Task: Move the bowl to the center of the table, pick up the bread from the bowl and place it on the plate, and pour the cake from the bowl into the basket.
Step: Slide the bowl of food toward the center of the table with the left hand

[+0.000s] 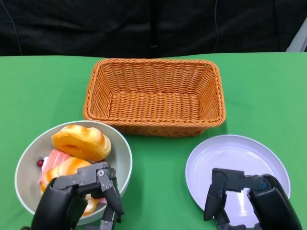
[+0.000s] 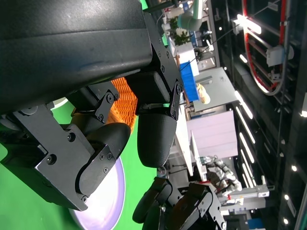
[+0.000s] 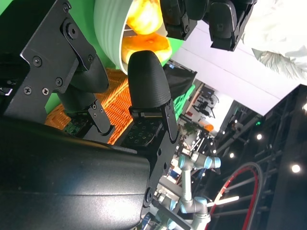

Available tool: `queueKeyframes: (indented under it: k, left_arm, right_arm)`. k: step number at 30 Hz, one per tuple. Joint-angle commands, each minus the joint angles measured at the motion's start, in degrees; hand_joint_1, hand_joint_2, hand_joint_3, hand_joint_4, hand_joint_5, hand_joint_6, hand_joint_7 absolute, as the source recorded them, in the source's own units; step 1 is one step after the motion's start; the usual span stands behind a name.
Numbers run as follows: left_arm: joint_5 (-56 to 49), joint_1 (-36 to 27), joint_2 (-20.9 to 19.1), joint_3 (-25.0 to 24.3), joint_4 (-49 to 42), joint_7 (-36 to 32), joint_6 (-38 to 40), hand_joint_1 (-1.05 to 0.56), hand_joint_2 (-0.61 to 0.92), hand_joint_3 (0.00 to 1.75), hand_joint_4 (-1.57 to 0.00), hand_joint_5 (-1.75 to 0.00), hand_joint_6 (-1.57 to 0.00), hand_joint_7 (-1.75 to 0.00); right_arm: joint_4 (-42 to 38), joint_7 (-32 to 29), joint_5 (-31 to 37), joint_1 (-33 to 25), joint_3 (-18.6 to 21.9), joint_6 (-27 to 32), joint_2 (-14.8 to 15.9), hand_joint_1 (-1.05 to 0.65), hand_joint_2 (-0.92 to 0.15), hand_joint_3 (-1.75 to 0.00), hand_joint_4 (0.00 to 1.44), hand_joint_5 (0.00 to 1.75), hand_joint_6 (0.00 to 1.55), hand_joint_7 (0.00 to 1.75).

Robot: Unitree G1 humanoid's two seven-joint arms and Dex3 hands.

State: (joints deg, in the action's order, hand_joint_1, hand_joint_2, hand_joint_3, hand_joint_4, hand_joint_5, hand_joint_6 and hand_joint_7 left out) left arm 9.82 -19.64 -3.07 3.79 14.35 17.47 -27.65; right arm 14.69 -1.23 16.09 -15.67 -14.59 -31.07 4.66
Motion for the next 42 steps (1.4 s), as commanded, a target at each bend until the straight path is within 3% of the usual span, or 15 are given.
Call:
queueKeyframes:
  k: [1,14,19,21,23,25,27,28,31,33,37,40,42]
  left_arm:
    - [-0.41,0.38,-0.06,-0.84,-0.88,-0.88,-1.58,0.02,0.19,1.68,-0.99,-1.60,-0.95,-1.42]
    - [0.49,-0.49,-0.09,-0.08,-1.61,-0.05,-2.41,0.02,0.15,1.69,-0.97,-1.61,-0.94,-1.43]
    - [-1.88,0.08,-1.68,-2.70,-1.75,-0.61,-4.77,-0.01,0.13,1.74,-0.94,-1.62,-0.91,-1.45]
    - [-3.27,0.89,-3.15,-4.36,-1.60,-0.52,-6.12,-0.04,0.16,1.65,-0.86,-1.55,-0.84,-1.37]
    - [-4.72,1.69,-4.55,-5.63,-1.73,-0.33,-7.88,-0.08,0.27,1.39,-0.79,-1.38,-0.80,-1.16]
    - [-5.85,2.02,-5.69,-6.58,-1.66,-0.40,-9.09,-0.09,0.31,1.29,-0.78,-1.33,-0.80,-1.10]
    - [-6.81,2.18,-6.67,-7.42,-1.47,-0.53,-9.97,-0.19,0.48,0.91,-0.74,-1.09,-0.79,-0.78]
    - [-7.03,2.22,-6.90,-7.58,-1.47,-0.60,-10.21,-0.20,0.51,0.84,-0.74,-1.05,-0.80,-0.73]
    - [-8.24,2.63,-7.64,-9.58,-0.88,-1.64,-10.95,-0.22,0.54,0.77,-0.74,-1.01,-0.81,-0.67]
    - [-9.79,3.13,-8.35,-12.20,0.02,-2.77,-11.65,-0.38,0.67,0.51,-0.56,-0.92,-0.62,-0.56]
    - [-14.02,5.50,-9.85,-19.32,-1.60,-7.25,-12.94,-0.51,0.81,0.25,-0.38,-0.89,-0.46,-0.54]
    - [-16.35,6.43,-10.60,-22.13,-2.41,-9.52,-12.60,-0.55,0.87,0.15,-0.30,-0.92,-0.40,-0.55]
    - [-17.81,6.78,-11.37,-23.60,-2.76,-10.65,-11.91,-0.55,0.89,0.12,-0.11,-1.00,-0.32,-0.54]
  right_arm:
    - [-0.70,-0.68,-0.26,0.66,0.53,-1.04,-0.39,0.21,-0.06,-1.75,0.97,1.73,0.93,1.54]
    - [-1.37,-0.68,-0.20,-0.04,0.94,-2.15,-0.23,0.24,-0.05,-1.75,0.97,1.74,0.94,1.56]
    - [-1.87,-1.01,0.25,-0.21,0.94,-2.65,-0.37,0.27,-0.06,-1.75,0.99,1.74,0.94,1.56]
    - [-2.21,-1.02,0.13,-0.15,1.02,-3.06,-0.29,0.27,-0.06,-1.75,0.98,1.73,0.94,1.56]
    - [-2.56,-1.08,0.07,-0.04,1.05,-3.44,-0.31,0.26,-0.05,-1.75,0.98,1.73,0.93,1.55]
    - [-2.73,-1.12,0.11,-0.04,1.07,-3.70,-0.32,0.25,-0.05,-1.75,0.98,1.73,0.93,1.55]
    - [-2.80,-1.13,0.13,-0.09,1.10,-3.87,-0.32,0.23,-0.04,-1.75,0.98,1.73,0.94,1.55]
    - [-2.82,-1.13,0.14,-0.09,1.11,-3.91,-0.33,0.23,-0.04,-1.75,0.98,1.73,0.94,1.55]
    - [-2.70,-1.02,0.16,-0.43,1.05,-3.87,-0.23,0.22,-0.03,-1.75,0.99,1.73,0.94,1.55]
    - [-2.51,-0.89,0.18,-0.85,0.97,-3.77,-0.09,0.26,-0.06,-1.75,0.99,1.73,0.94,1.55]
    - [-2.00,-0.93,0.54,-1.19,0.92,-3.29,-0.27,0.26,-0.05,-1.75,0.99,1.73,0.94,1.55]
    - [-2.30,-0.98,0.46,-1.15,0.91,-3.76,-0.32,0.25,-0.05,-1.75,0.99,1.73,0.94,1.55]
    - [-2.69,-1.18,0.59,-1.07,0.97,-4.30,-0.32,0.24,-0.05,-1.75,0.99,1.73,0.94,1.55]
